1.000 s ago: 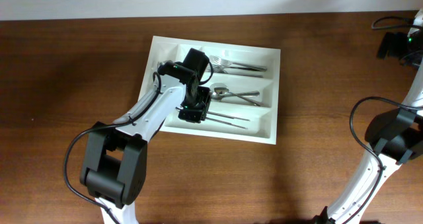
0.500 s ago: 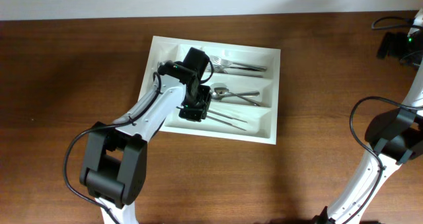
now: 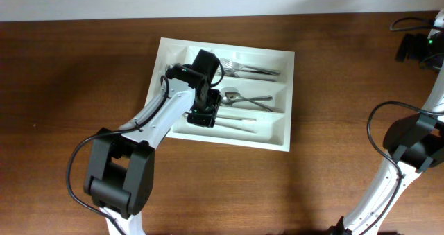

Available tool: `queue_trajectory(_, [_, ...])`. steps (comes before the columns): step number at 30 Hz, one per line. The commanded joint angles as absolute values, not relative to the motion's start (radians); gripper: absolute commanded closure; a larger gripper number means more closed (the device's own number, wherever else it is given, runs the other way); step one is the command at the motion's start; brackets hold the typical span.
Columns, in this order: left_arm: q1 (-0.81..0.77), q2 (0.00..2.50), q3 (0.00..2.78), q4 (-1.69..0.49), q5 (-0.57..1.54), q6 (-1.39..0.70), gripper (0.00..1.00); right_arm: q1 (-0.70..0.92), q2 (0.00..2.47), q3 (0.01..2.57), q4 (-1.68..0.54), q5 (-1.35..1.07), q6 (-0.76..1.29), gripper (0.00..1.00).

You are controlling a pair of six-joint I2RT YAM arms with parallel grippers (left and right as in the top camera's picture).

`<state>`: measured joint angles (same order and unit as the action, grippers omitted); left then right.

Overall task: Pack container
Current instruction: 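Lower the chopsticks into the long bottom compartment and open the gripper, then raise the left gripper up and away from the tray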

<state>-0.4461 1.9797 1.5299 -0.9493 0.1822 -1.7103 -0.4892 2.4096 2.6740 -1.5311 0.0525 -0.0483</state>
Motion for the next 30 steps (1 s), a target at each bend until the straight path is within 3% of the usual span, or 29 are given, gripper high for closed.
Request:
queue_trajectory(1, [-0.451, 1.982, 1.539, -0.949, 0.167, -1.716, 0.5, -0.485, 2.415, 2.67, -1.528, 0.057, -0.04, 0.01])
queue_trajectory(5, [-0.451, 1.982, 1.539, -0.896, 0.167, -1.715, 0.49, -0.485, 2.415, 2.67, -1.528, 0.057, -0.04, 0.01])
queue_trajectory(9, [-0.442, 1.982, 1.54, -0.74, 0.158, -1.637, 0.28, -0.485, 2.415, 2.67, -1.528, 0.057, -0.04, 0.01])
queue_trajectory(11, [-0.432, 1.981, 1.549, -0.635, 0.156, -1.517, 0.04, -0.485, 2.415, 2.67, -1.528, 0.057, -0.04, 0.01])
queue_trajectory(12, [-0.427, 1.98, 1.559, -0.587, 0.155, -1.459, 0.01, -0.485, 2.415, 2.67, -1.528, 0.057, -0.04, 0.01])
queue_trajectory(17, [-0.416, 1.98, 1.673, -0.479, -0.005, -1.099, 0.01, -0.485, 2.415, 2.67, -1.528, 0.057, -0.039, 0.01])
queue_trajectory(21, [-0.416, 1.98, 1.782, -0.433, -0.152, -0.575, 0.01, -0.485, 2.415, 2.67, -1.528, 0.057, -0.04, 0.01])
queue_trajectory(26, [-0.415, 1.98, 1.89, -0.47, -0.155, 0.074, 0.01, -0.485, 2.415, 2.67, -1.528, 0.057, -0.04, 0.01])
queue_trajectory(30, [-0.393, 1.979, 1.909, -0.556, -0.21, 0.26, 0.01, -0.485, 2.415, 2.67, -1.528, 0.057, -0.04, 0.01])
